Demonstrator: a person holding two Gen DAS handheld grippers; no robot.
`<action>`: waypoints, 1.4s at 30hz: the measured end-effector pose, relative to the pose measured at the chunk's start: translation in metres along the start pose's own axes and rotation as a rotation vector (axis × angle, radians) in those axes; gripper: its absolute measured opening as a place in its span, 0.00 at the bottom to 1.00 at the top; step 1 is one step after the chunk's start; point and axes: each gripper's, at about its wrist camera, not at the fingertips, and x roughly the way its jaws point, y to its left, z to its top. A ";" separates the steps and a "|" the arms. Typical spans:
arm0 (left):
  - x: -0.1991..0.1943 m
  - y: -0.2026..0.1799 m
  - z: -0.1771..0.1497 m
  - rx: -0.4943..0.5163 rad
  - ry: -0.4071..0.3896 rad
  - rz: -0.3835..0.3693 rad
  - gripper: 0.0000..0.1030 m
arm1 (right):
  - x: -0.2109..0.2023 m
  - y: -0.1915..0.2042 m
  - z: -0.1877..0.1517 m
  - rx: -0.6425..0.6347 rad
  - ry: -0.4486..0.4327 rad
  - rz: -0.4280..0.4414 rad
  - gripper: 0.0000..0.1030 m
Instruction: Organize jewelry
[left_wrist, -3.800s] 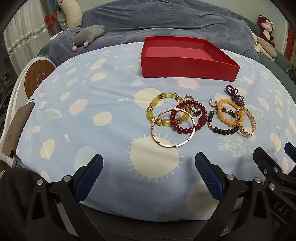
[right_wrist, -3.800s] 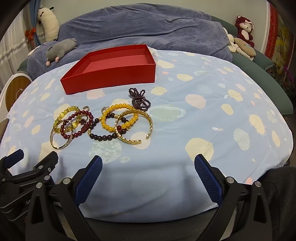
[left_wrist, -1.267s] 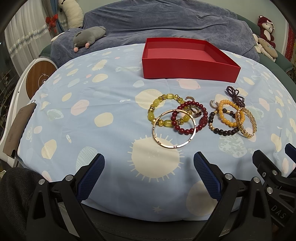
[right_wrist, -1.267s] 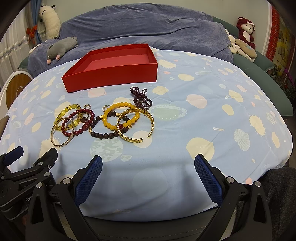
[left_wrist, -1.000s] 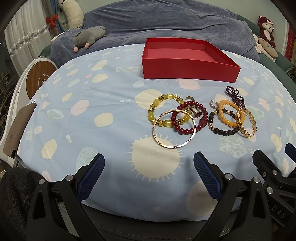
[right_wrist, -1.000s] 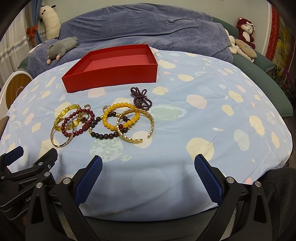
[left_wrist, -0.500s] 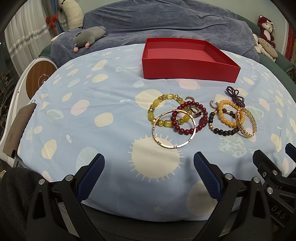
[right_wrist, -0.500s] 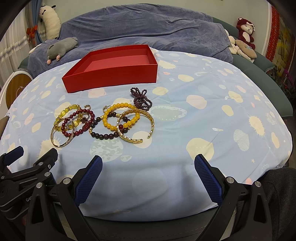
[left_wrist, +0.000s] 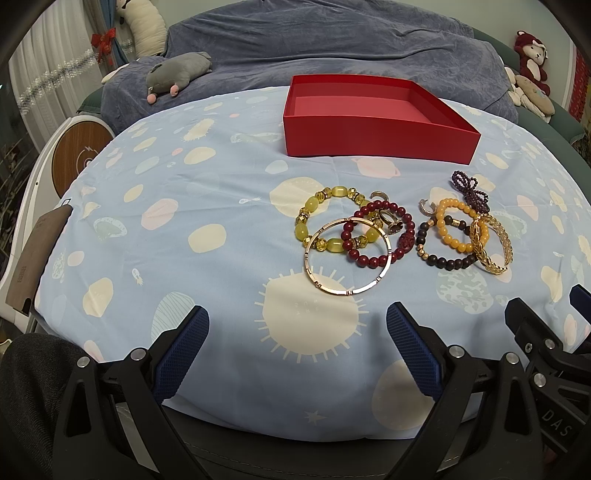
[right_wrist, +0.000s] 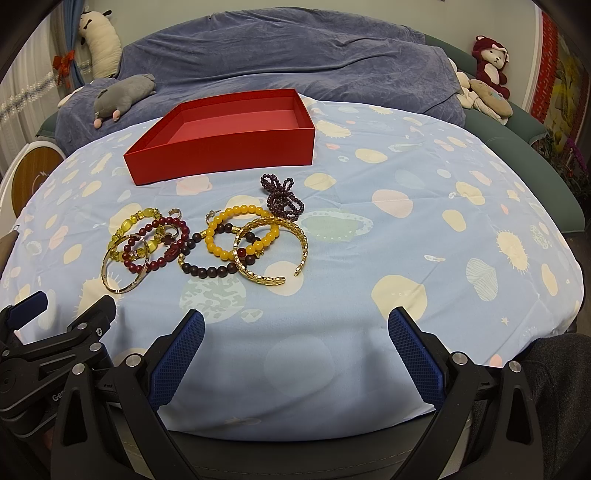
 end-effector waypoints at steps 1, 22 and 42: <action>0.000 0.000 0.000 0.000 0.000 0.000 0.90 | 0.000 0.000 0.000 0.000 -0.001 0.000 0.93; -0.001 0.020 0.008 -0.062 0.023 -0.060 0.91 | -0.005 -0.013 0.016 0.034 -0.001 0.023 0.93; 0.040 -0.002 0.032 -0.035 0.111 -0.129 0.68 | 0.023 -0.028 0.044 0.061 0.048 0.059 0.88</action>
